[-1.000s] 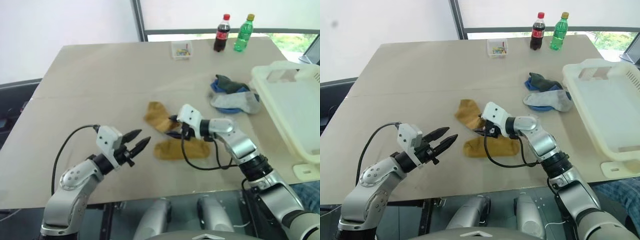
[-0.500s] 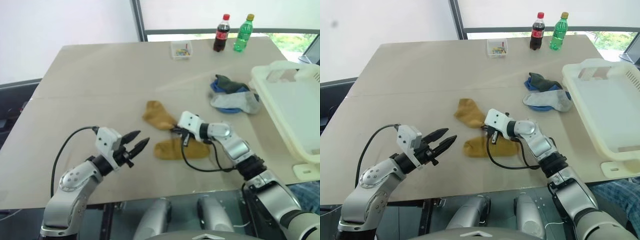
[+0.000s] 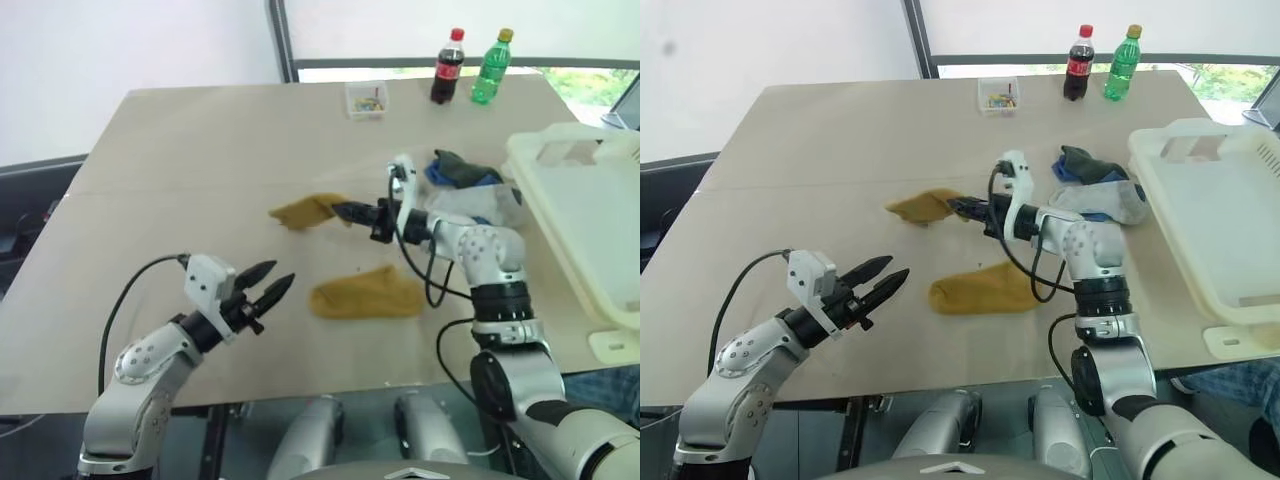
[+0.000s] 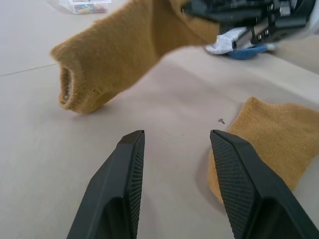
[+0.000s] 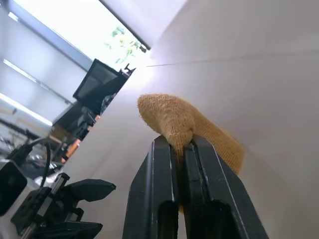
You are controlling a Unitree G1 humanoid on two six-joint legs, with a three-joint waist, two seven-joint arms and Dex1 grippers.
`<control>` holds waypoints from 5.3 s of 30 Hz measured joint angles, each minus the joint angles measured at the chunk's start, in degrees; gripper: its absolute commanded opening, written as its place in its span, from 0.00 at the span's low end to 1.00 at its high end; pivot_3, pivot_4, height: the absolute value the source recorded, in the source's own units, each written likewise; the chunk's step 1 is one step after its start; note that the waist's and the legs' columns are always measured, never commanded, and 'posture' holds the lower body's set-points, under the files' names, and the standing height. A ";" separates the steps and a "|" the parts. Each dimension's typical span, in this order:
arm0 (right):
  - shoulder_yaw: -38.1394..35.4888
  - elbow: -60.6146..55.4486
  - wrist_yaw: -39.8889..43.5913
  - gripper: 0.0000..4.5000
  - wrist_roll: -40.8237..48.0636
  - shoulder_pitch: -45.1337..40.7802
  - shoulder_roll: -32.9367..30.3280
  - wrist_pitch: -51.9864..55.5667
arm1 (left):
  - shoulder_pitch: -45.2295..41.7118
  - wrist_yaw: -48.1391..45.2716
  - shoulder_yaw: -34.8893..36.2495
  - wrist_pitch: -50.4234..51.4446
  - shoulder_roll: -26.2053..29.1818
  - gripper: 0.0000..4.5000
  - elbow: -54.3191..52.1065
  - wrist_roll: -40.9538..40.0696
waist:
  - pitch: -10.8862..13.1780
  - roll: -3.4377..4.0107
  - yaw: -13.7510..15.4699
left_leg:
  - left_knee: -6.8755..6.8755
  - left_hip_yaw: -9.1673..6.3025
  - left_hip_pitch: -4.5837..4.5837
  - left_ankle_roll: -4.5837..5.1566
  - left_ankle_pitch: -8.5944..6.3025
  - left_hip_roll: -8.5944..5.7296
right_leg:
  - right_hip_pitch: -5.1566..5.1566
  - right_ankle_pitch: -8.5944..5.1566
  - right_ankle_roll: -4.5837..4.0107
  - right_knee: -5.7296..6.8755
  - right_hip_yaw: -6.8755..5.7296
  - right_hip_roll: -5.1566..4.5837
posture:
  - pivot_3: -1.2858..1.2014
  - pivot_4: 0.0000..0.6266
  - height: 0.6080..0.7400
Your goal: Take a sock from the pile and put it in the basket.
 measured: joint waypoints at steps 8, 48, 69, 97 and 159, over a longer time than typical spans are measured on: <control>-4.01 0.66 -7.41 0.02 0.84 2.70 0.60 3.11 | -0.34 0.00 0.01 0.67 0.00 0.49 0.04 -0.07 | 0.02 0.04 -0.59 | -0.03 0.06 0.00 0.00 0.00 0.04 | -0.02 0.00 0.00 0.04 0.07 -0.01 | 0.52 0.24 0.99; -20.71 -0.83 -33.98 0.76 10.59 -1.22 2.56 15.90 | -4.42 2.48 -0.16 3.81 -0.26 0.49 0.59 -0.56 | 0.02 0.08 -0.60 | -0.04 0.08 -0.02 0.01 0.01 0.03 | -0.02 0.00 0.01 0.02 0.07 0.03 | 0.52 0.24 0.99; 33.36 -8.38 0.35 0.76 -25.01 2.97 -15.74 -36.24 | -7.78 1.97 -0.99 3.11 -0.10 0.49 1.83 0.82 | 0.07 0.05 -0.43 | 0.00 0.08 -0.04 -0.08 0.04 0.10 | -0.01 0.01 0.02 -0.04 0.05 0.09 | 0.52 0.24 0.99; 31.88 3.89 16.51 0.00 -32.37 8.54 -14.47 -50.06 | -2.58 0.92 4.15 4.02 -0.28 0.99 0.16 -8.78 | 0.02 0.08 -0.38 | -0.03 0.05 0.05 -0.05 0.00 0.06 | 0.02 0.00 0.01 -0.04 0.04 0.21 | 0.52 0.24 0.99; 7.54 -11.82 -12.41 0.65 -13.05 17.25 -2.35 -22.49 | -7.55 0.44 4.25 4.83 -0.94 1.00 5.06 -10.95 | 0.00 0.10 -0.44 | -0.04 0.10 0.01 -0.08 -0.01 0.10 | -0.04 0.02 -0.02 0.02 0.08 0.11 | 0.52 0.24 0.99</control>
